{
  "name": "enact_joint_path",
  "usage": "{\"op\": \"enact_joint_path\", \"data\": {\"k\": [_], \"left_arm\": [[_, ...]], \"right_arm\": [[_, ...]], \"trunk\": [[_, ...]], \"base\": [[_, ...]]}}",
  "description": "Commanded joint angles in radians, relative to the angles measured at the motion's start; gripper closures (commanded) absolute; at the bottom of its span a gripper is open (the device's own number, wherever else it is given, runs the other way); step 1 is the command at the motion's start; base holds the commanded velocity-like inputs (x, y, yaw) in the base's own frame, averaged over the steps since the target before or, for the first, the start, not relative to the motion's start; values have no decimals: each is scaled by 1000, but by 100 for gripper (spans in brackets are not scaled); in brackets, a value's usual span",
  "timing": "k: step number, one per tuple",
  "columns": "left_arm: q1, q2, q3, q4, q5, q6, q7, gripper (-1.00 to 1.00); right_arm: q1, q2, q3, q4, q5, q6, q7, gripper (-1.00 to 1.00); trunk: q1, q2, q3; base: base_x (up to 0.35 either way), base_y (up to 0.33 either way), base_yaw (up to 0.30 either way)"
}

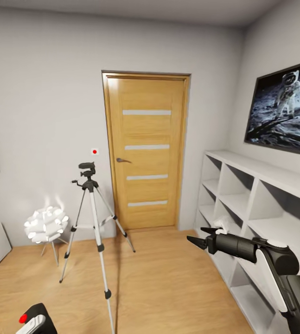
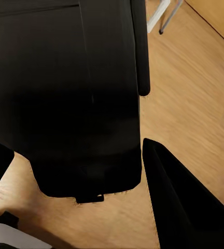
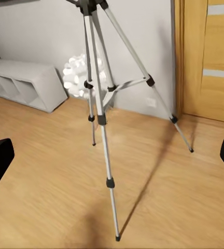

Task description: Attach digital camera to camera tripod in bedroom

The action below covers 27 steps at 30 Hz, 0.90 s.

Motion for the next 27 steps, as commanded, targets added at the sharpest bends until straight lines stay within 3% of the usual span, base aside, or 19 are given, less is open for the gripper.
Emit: {"op": "enact_joint_path", "data": {"k": [1, 8, 14, 18, 27], "left_arm": [[0, -1, 3, -2, 8, 6, 2, 100], [1, -1, 6, -2, 8, 6, 2, 100], [7, -1, 9, -2, 10, 6, 0, 100], [21, -1, 38, -3, 16, 6, -8, 100], [25, -1, 55, -3, 16, 6, -11, 100]], "right_arm": [[0, 3, -1, 0, 7, 8, -1, -100], [0, 9, -1, 0, 57, 9, -1, -100], [0, 10, -1, 0, 64, 9, -1, -100], [0, 10, -1, 0, 67, 9, -1, -100], [0, 10, -1, 0, 68, 8, -1, -100]], "trunk": [[1, 0, 0], [1, 0, 0], [1, 0, 0], [1, 0, 0], [1, 0, 0]], "base": [[253, -249, 281], [253, -249, 281], [254, -248, 281], [254, -248, 281], [254, -248, 281]]}}
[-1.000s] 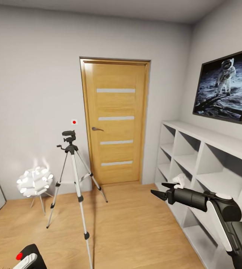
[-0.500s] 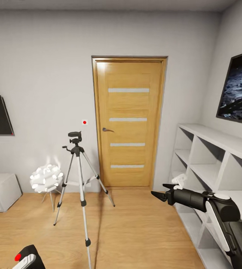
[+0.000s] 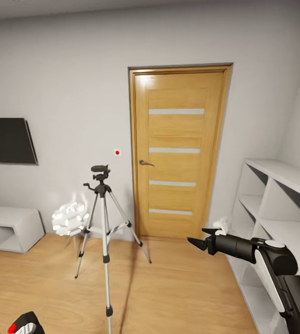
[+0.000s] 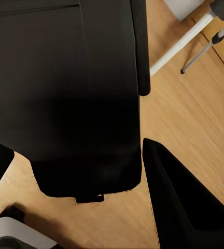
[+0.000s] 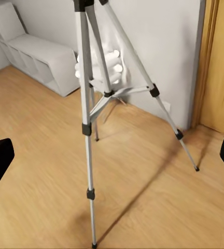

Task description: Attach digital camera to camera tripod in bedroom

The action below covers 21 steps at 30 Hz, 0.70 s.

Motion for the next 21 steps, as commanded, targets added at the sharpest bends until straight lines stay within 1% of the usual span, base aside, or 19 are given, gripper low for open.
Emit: {"op": "enact_joint_path", "data": {"k": [1, 7, 10, 14, 21], "left_arm": [[0, -1, 2, -2, 7, 6, 1, 100], [0, -1, 5, -2, 8, 6, 0, 100], [1, -1, 6, -2, 9, 5, 0, 100], [1, -1, 8, -2, 9, 4, -1, 100], [2, -1, 41, -2, 10, 5, -6, 100]], "right_arm": [[0, 0, -1, 0, -3, 7, 2, -100], [0, -1, -1, 0, -3, 5, 3, -100], [0, -2, -1, 0, -3, 4, 2, -100], [0, -2, -1, 0, -3, 4, 3, -100], [0, -3, -1, 0, -3, 4, 3, -100]], "trunk": [[1, 0, 0], [1, 0, 0], [1, 0, 0], [1, 0, 0], [1, 0, 0]], "base": [[254, -248, 281], [248, -245, 280], [159, -177, 280], [74, -84, 280], [18, -21, 281]]}}
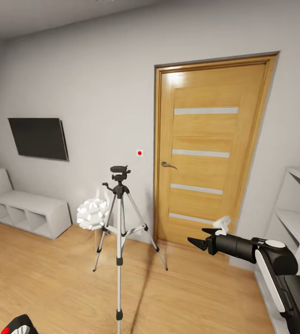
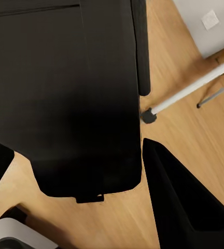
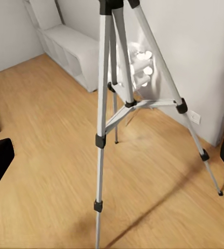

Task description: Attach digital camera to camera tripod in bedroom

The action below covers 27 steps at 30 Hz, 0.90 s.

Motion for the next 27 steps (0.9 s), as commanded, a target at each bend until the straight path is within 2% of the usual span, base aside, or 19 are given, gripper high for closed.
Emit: {"op": "enact_joint_path", "data": {"k": [1, 14, 27], "left_arm": [[0, -1, 4, -1, 7, 5, 0, 100], [0, -4, 13, -1, 7, 6, 3, 100], [0, -4, 14, -1, 5, 6, 3, 100]], "right_arm": [[0, 0, -1, 0, -4, 8, 2, -100], [0, -7, -1, 0, -4, 10, 3, -100], [0, -8, 0, 0, -4, 10, 7, -100]], "trunk": [[0, -1, 0], [0, -1, -4], [0, -1, -12]], "base": [[7, -8, 281], [2, -29, 276], [39, -268, 264]]}}
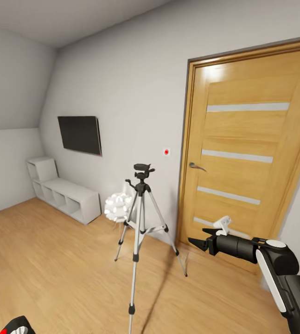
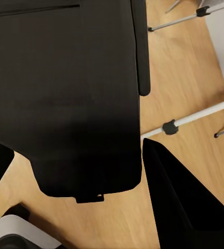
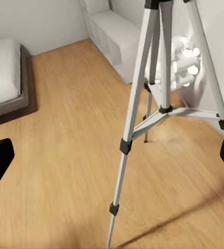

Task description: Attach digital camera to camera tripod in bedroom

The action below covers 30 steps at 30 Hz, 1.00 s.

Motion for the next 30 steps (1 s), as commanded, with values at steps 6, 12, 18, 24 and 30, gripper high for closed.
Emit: {"op": "enact_joint_path", "data": {"k": [6, 12, 18, 24, 30], "left_arm": [[0, 0, 2, -2, 5, 6, 2, 100], [0, 0, 3, -2, 5, 6, 2, 100], [0, 0, 3, -1, 4, 6, 4, 100], [0, 0, 3, 0, 4, 6, 5, 100], [0, 0, 3, 0, 5, 6, 4, 100]], "right_arm": [[0, 0, -1, 0, -4, 7, 2, -100], [0, 0, -1, 0, -4, 7, 2, -100], [0, -1, -1, 0, -4, 7, 2, -100], [1, -1, -3, 0, -4, 0, 3, -100], [1, -2, -5, 1, -3, -5, 4, -100]], "trunk": [[1, -1, -4], [1, -1, -7], [1, -1, -10], [1, -1, -11], [1, -1, -11]], "base": [[146, -310, 263], [176, -304, 263], [197, -291, 215], [197, -287, 59], [168, -235, 10]]}}
